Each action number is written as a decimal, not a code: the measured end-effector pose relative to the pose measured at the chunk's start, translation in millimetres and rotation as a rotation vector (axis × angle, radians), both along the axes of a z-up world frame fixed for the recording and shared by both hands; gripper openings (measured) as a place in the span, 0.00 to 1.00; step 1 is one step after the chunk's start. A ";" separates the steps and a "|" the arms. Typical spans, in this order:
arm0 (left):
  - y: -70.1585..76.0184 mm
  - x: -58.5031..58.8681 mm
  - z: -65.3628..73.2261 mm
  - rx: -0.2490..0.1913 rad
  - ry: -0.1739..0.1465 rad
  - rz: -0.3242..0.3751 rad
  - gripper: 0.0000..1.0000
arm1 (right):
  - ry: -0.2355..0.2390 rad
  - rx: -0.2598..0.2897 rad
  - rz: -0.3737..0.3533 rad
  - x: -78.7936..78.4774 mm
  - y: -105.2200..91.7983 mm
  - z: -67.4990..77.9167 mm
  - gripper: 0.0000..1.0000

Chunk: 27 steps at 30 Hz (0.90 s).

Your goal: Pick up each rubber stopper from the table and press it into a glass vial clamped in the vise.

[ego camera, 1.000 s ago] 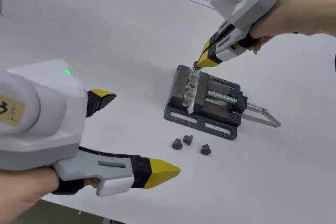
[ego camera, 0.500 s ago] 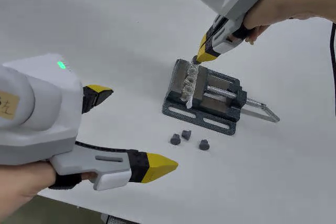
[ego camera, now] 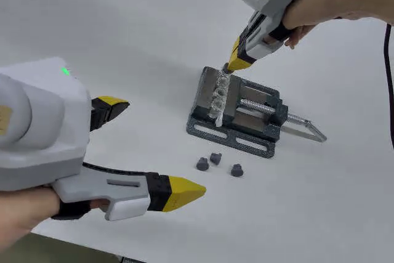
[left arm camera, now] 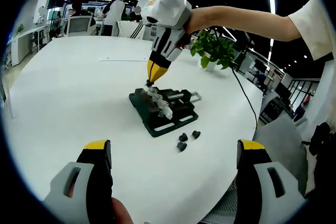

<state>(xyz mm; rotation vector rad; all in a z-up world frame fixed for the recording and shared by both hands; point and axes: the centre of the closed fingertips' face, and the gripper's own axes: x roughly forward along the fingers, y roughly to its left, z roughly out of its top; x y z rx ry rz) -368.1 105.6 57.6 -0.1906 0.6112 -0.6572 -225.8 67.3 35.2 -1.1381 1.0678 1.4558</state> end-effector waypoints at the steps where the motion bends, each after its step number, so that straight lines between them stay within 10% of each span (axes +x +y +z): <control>1: -0.3 0.1 -0.4 0.000 0.000 -0.002 0.99 | -0.002 -0.012 0.003 0.9 0.7 -1.0 0.00; 6: -1.4 0.6 -0.8 -0.009 0.002 -0.002 0.99 | 0.028 -0.041 -0.036 19.8 6.8 -10.0 0.00; 22: -3.6 1.0 -4.7 -0.015 0.019 0.000 0.99 | 0.097 -0.082 -0.155 7.7 4.1 -10.6 0.00; 27: -8.1 2.0 -2.5 -0.013 0.019 -0.009 0.99 | 0.048 -0.111 -0.026 3.4 5.2 -10.1 0.00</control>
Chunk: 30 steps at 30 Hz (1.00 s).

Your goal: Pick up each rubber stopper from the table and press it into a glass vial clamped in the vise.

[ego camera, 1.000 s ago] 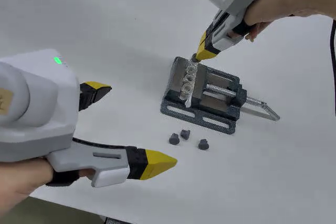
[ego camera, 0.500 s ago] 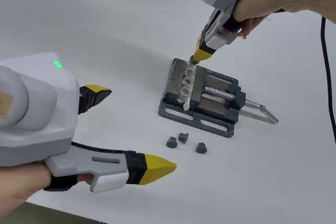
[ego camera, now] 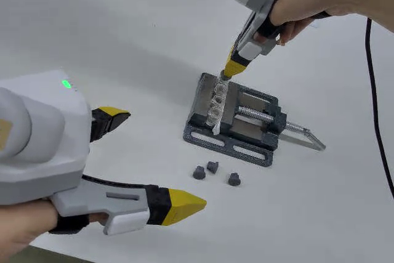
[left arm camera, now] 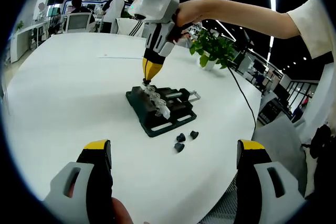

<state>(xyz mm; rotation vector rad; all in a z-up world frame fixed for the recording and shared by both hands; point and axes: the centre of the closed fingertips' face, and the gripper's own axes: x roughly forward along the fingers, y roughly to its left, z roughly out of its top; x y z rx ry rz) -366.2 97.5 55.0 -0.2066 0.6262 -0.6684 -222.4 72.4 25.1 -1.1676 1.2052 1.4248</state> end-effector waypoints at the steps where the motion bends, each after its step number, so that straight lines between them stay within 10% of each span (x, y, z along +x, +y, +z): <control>1: -0.7 0.1 0.9 -0.003 0.002 0.000 0.99 | -0.015 -0.019 0.045 -2.0 -1.0 0.8 0.00; 13: -2.3 -5.7 13.3 0.010 -0.021 -0.003 0.99 | -0.026 -0.016 0.069 0.8 -4.3 4.8 0.00; 30: 8.6 -2.5 38.2 0.044 -0.093 0.012 0.99 | -0.033 0.167 -0.018 -4.2 -4.8 9.3 0.00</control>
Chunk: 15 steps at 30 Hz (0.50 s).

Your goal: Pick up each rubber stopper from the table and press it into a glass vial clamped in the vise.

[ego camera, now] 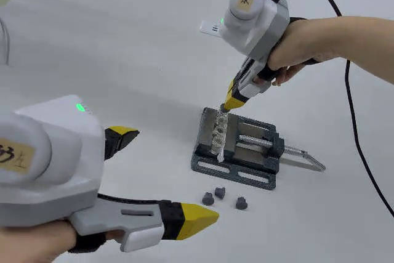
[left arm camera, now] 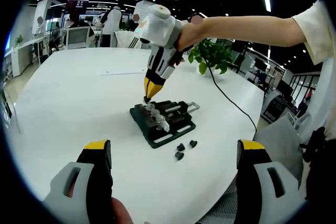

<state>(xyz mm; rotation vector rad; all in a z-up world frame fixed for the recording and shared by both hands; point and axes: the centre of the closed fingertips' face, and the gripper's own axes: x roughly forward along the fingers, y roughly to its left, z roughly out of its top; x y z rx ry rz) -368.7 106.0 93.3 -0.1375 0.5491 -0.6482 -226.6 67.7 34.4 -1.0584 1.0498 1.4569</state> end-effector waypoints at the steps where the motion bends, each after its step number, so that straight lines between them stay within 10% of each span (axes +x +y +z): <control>1: 0.9 0.3 0.3 0.002 -0.002 0.002 0.99 | -0.010 0.001 0.010 1.0 -0.3 -0.5 0.00; 15: 1.0 0.8 3.1 0.018 -0.014 -0.003 0.99 | -0.028 0.107 -0.034 4.8 -1.8 0.7 0.00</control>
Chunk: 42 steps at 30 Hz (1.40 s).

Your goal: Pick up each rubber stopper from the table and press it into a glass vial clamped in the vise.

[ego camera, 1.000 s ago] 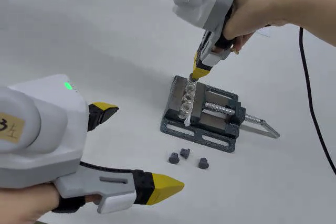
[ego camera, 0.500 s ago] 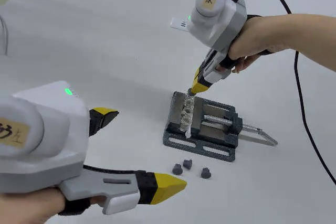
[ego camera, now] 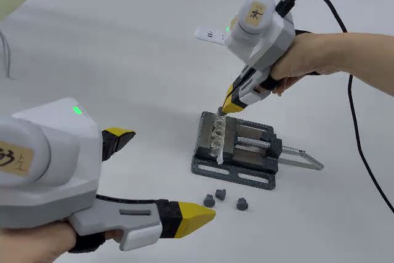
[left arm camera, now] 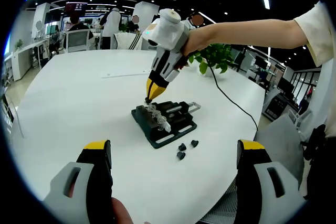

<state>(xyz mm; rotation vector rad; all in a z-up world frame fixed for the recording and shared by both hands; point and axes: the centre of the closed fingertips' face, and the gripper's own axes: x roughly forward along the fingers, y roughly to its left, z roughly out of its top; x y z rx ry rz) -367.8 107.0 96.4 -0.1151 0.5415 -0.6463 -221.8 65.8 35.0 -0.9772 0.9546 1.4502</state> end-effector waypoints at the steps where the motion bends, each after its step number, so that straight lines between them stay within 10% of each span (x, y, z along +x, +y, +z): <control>1: -0.3 0.0 -0.3 0.000 0.000 -0.001 0.99 | -0.002 0.005 -0.001 0.6 1.5 -0.2 0.00; 8: 1.6 0.5 0.2 0.001 -0.001 -0.001 0.99 | 0.047 0.024 -0.020 -4.8 1.4 1.0 0.11; 10: 3.4 0.9 -0.4 0.004 -0.003 -0.002 0.99 | -0.018 0.019 -0.004 0.2 -4.2 0.6 0.19; 23: 6.4 -0.9 -3.5 0.015 -0.005 -0.015 0.99 | -0.057 0.175 -0.055 -10.3 -12.8 8.7 0.75; 42: 10.5 -1.2 -1.9 0.035 -0.025 -0.033 0.99 | -0.029 0.256 -0.056 -67.2 -32.9 7.0 0.76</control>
